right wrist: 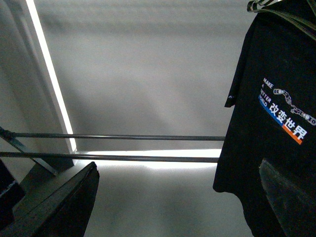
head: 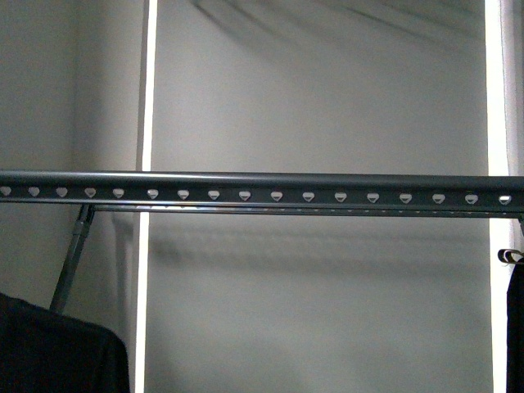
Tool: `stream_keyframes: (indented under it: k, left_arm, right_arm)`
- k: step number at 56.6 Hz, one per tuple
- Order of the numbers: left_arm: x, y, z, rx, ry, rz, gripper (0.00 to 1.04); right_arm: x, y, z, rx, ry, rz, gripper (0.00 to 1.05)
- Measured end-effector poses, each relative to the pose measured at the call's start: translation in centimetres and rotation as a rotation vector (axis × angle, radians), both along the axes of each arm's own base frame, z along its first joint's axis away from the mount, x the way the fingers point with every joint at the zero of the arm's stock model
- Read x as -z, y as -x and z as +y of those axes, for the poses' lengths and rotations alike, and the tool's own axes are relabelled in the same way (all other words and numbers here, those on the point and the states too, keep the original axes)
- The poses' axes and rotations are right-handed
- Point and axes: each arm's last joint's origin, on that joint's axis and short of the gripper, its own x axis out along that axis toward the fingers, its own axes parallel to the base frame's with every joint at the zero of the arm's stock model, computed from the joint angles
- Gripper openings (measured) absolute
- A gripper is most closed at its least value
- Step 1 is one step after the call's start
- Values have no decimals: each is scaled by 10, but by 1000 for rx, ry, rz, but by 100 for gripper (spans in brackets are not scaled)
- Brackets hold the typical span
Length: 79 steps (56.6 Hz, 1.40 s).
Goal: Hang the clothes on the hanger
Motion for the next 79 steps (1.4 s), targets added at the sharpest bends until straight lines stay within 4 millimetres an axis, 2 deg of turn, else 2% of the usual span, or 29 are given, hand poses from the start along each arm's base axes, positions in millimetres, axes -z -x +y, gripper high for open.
stream_keyframes:
  k: [17,21,24,28,31,35,38,43,57,65,77,79]
  left_arm:
    - [0,0,0,0,0,1,98]
    - [0,-4,-1,242,-151,102,98]
    - [-11,-12,-3,324,-183,87,98]
    - [-51,-32,-2,216,-130,10,98]
    - [-82,-54,2,97,-9,-12,98]
    - [-100,-81,4,-6,147,28,98]
    - [-109,-110,6,-93,302,83,98]
    - [-113,-156,5,-216,519,172,98]
    - [-126,-222,0,-316,667,142,98]
    - [-118,-240,-1,-370,675,181,98]
    - [-110,-250,-6,-425,656,193,98]
    - [-109,-254,-6,-444,648,191,91]
  right_arm:
    - [0,0,0,0,0,0,97]
    - [0,0,0,0,0,0,97]
    - [0,0,0,-3,0,0,97]
    - [0,0,0,-3,0,0,97]
    - [0,0,0,-2,0,0,97]
    - [0,0,0,-2,0,0,97]
    - [0,0,0,-3,0,0,97]
    - [0,0,0,-2,0,0,97]
    - [0,0,0,-2,0,0,97]
    - [0,0,0,-2,0,0,97]
    - [0,0,0,-2,0,0,97]
    - [0,0,0,-2,0,0,97]
